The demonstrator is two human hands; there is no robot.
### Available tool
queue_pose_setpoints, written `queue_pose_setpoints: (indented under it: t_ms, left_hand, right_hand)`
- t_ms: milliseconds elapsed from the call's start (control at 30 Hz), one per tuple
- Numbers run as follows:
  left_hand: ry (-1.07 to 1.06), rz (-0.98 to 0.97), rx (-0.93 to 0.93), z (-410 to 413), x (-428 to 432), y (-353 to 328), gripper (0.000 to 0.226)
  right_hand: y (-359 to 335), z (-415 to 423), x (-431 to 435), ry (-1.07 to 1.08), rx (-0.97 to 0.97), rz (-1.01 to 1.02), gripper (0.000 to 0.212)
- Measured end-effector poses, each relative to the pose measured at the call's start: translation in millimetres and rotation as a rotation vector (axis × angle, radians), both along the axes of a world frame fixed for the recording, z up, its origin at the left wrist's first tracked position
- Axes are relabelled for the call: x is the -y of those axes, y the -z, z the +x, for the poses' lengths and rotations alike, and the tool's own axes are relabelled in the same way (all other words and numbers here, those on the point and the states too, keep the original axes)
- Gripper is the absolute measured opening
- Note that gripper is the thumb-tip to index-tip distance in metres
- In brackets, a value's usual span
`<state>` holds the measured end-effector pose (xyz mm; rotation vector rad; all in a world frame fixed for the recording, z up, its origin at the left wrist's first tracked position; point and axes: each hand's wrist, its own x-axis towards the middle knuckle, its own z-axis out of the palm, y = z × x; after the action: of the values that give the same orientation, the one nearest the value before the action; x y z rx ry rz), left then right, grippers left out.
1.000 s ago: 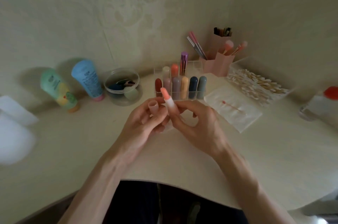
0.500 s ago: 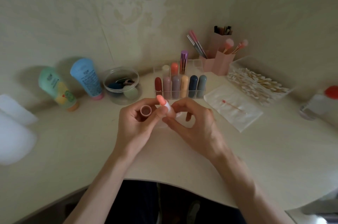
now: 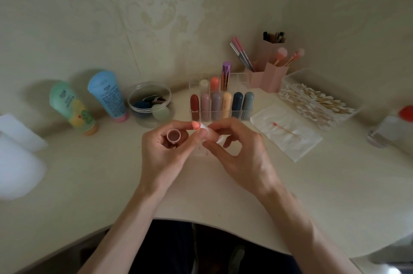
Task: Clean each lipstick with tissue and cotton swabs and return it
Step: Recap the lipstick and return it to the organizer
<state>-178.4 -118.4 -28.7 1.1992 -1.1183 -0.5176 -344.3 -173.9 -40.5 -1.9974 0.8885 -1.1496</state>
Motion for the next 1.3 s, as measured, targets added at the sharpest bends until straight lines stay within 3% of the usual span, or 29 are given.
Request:
queue_pose_setpoints:
  t_ms: [433,633,733,833,1000,1300]
  left_hand:
    - [0.078,0.051,-0.043,3.3,5.1,12.8,0.035]
    - [0.046,0.041,0.001,0.5,2.8,6.3,0.034]
    - [0.107,0.056,-0.011,0.4,3.6,4.8,0.023]
    - [0.197,0.078,-0.022,0.0,7.0,8.4,0.042]
    - [0.291,0.050,0.049,-3.0,8.5,12.7,0.050]
    - [0.224,0.033,0.069,-2.6,7.3,6.9,0.052]
  right_hand:
    - [-5.5,3.0,-8.3,0.131,-0.009,-0.196,0.031]
    - [-6.4,5.1,-8.8,0.165,-0.038,-0.340,0.028]
    - [-6.5,3.0,-8.0,0.186,-0.027,-0.295,0.026]
    - [-5.8,-1.7,-3.9,0.239,0.001,-0.230,0.027]
    - [-5.2,-5.0,-1.2,0.229,0.008,-0.221,0.029]
    - [-0.5,-5.4,0.5,0.199,-0.037,-0.281,0.026]
